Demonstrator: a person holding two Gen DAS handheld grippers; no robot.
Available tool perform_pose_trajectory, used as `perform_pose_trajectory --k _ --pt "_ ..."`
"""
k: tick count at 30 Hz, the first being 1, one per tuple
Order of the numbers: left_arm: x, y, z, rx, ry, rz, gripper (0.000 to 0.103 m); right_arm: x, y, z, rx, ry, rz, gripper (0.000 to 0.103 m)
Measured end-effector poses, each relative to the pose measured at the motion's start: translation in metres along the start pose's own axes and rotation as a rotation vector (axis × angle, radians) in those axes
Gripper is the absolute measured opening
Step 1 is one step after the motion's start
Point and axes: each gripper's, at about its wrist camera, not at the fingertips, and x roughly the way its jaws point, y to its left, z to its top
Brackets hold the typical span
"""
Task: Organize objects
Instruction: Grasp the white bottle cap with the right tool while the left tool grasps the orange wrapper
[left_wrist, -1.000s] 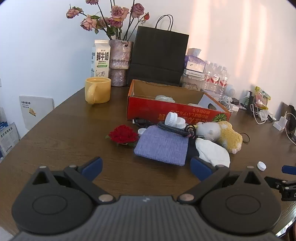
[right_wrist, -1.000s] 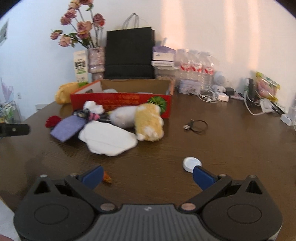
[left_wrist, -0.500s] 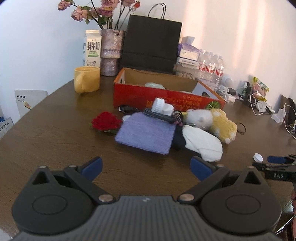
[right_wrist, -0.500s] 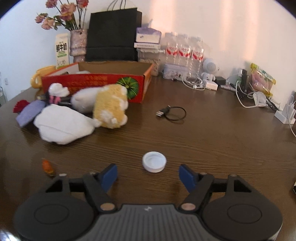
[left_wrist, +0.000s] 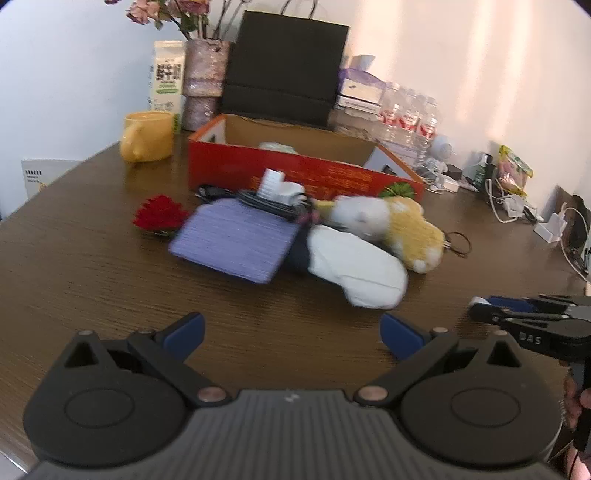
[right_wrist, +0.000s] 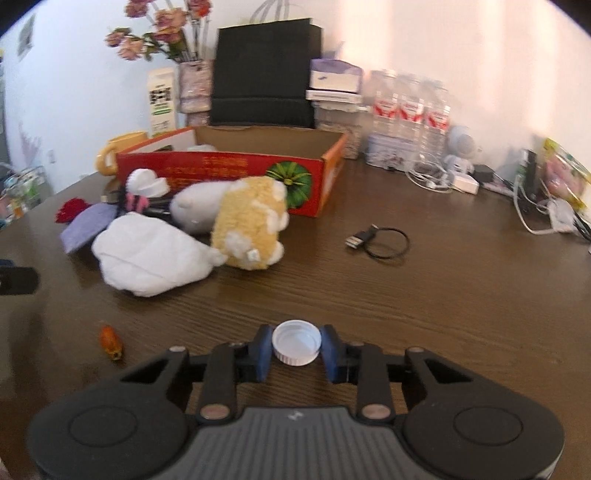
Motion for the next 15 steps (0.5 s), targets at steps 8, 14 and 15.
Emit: perform_pose_trajectory --k 8,14,15 --pt "0.01 -0.046 -0.011 0.07 0.021 -0.038 0.103 -0.009 0.005 0.008 -0.045 -0.034 0.044 0.027" --pt "0.017 -0.062 -0.016 0.129 0.024 -0.054 0.103 -0.011 0.004 0.01 -0.041 -0.047 0.055 0.027" --pt "0.019 -0.063 -0.016 0.14 0.022 -0.056 0.103 -0.011 0.004 0.01 -0.043 -0.047 0.06 0.027"
